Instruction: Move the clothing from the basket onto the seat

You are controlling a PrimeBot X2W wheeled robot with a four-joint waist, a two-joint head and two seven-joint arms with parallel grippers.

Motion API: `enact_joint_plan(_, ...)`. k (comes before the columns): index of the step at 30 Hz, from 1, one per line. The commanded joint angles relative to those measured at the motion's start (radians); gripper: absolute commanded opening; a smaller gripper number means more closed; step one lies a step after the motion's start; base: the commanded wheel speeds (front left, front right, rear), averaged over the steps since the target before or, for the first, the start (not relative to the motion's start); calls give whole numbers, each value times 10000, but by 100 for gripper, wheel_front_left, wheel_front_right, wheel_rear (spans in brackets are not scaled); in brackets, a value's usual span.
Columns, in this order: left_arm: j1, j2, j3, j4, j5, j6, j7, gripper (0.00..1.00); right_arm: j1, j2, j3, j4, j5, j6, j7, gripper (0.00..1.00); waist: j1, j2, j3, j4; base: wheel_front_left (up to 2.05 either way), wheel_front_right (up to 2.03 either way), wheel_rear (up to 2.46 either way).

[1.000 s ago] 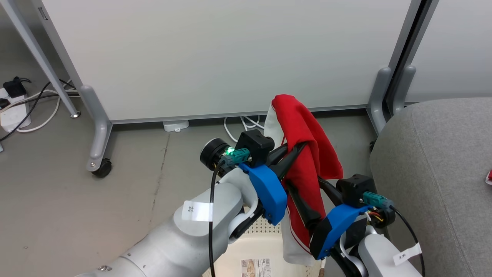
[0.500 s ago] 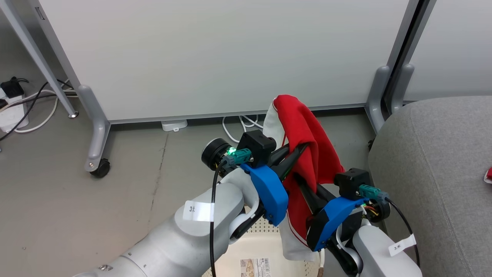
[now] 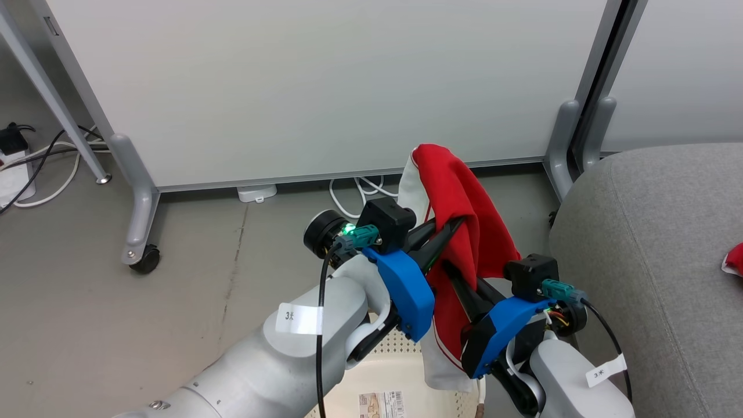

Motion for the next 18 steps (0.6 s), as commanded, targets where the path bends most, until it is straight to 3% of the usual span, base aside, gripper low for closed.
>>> enact_joint_plan(1,95,-2,82,-8,-58,-13,-50,0,-120,-9,28,82,65,1,-72,0,-1,0,-9,-13,0,0,0)
enact_joint_plan(11,123,-2,150,-9,-44,-13,-50,0,-212,-10,102,245,172,1,-180,0,-1,0,-3,-32,0,0,0)
enact_joint_plan(12,133,-2,156,-10,-39,-13,-50,19,-221,-12,106,261,185,1,-189,0,-1,0,0,-29,0,0,0)
enact_joint_plan(13,140,-2,171,-11,-19,-13,-50,48,-224,-14,107,273,194,1,-203,0,-1,0,4,-27,0,0,0)
enact_joint_plan(14,146,-2,192,-20,13,-13,-50,85,-228,-17,111,286,199,1,-215,0,-1,0,8,-23,0,0,0)
enact_joint_plan(15,148,-2,246,-43,53,-13,-50,100,-236,-19,112,293,200,1,-203,0,-1,0,15,-18,0,0,0)
enact_joint_plan(18,300,-2,615,-170,394,-13,-49,100,-267,-23,101,285,217,1,-241,0,-1,0,43,-6,0,0,0)
